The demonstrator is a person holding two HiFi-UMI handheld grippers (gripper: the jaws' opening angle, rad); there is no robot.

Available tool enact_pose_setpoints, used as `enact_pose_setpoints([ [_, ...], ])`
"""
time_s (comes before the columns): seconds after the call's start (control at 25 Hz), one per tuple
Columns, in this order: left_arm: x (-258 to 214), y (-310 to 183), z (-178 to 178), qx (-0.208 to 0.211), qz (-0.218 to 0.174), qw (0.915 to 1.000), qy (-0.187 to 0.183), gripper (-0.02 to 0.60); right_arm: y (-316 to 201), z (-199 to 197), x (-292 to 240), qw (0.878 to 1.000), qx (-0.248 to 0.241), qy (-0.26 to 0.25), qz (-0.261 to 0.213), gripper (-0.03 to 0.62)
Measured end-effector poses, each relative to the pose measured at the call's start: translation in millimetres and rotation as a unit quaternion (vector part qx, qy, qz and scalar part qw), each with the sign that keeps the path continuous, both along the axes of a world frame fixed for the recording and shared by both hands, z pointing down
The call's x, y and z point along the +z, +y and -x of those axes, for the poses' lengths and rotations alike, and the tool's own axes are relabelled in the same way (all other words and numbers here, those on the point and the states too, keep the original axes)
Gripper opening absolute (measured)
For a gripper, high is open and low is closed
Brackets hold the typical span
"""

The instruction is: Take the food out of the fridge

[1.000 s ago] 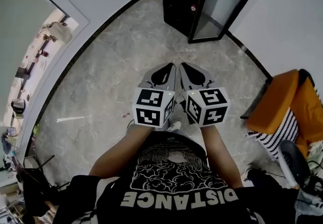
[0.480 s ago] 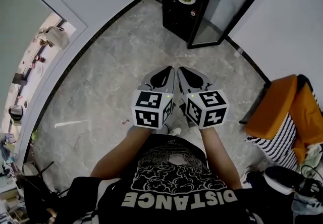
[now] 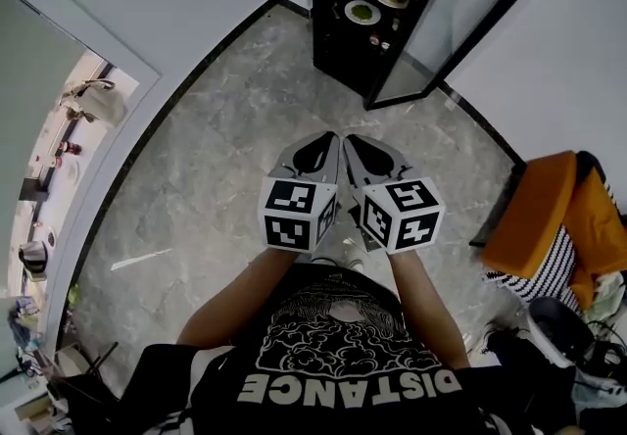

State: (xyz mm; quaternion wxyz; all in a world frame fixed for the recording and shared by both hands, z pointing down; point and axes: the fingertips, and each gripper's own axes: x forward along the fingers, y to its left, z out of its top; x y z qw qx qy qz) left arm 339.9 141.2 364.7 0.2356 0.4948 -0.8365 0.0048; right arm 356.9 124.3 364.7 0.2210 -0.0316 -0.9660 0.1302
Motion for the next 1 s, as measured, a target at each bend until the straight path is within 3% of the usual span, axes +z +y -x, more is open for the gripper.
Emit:
enact_pose_setpoints([
  [0.56, -10.1, 46.2, 114.7, 0.006, -0.026, 0.9996, 0.006, 0.002, 51.9, 114.1, -6.8, 1.000, 0.002, 0.014, -0.011, 0.003],
  [1.0, -10.5, 59.9, 162.5, -0.004, -0.023, 0.9997, -0.002, 0.002, 59.1, 162.2, -8.5, 1.000, -0.007, 0.005, -0.010, 0.003],
])
